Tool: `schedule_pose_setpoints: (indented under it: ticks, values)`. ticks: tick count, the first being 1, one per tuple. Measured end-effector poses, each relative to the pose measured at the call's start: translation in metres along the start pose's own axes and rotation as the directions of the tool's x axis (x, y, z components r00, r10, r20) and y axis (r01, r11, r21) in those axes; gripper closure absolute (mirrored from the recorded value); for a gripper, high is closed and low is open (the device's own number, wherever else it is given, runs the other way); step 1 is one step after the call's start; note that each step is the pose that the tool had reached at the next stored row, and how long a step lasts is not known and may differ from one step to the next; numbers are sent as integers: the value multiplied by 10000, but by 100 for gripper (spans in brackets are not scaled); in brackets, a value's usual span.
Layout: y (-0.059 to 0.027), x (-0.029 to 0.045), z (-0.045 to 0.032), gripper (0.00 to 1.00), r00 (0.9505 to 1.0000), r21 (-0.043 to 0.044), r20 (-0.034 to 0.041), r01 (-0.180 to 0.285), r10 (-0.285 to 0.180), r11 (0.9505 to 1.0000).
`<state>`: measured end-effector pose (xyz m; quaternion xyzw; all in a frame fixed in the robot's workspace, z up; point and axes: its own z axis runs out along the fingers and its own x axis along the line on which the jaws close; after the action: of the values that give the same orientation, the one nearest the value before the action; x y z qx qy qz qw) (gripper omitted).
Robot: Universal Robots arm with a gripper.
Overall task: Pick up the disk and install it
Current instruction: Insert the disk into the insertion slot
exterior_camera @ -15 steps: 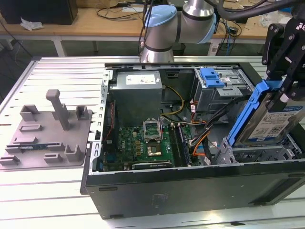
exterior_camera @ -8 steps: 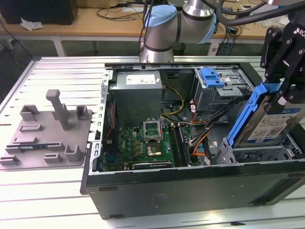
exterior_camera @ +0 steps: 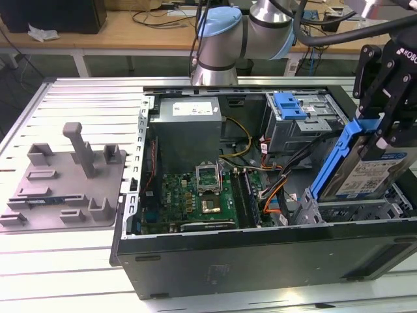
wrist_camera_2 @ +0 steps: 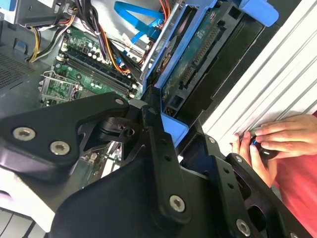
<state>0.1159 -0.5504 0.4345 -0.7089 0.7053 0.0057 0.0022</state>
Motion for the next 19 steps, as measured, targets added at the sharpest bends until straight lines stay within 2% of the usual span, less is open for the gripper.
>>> schedule_pose_setpoints:
  ticks: [10, 19]
  values:
    - [-1, 1, 103, 63, 10000, -7, -1, 0, 0, 10000]
    - [-1, 3, 229, 63, 10000, -13, 0, 0, 0, 10000]
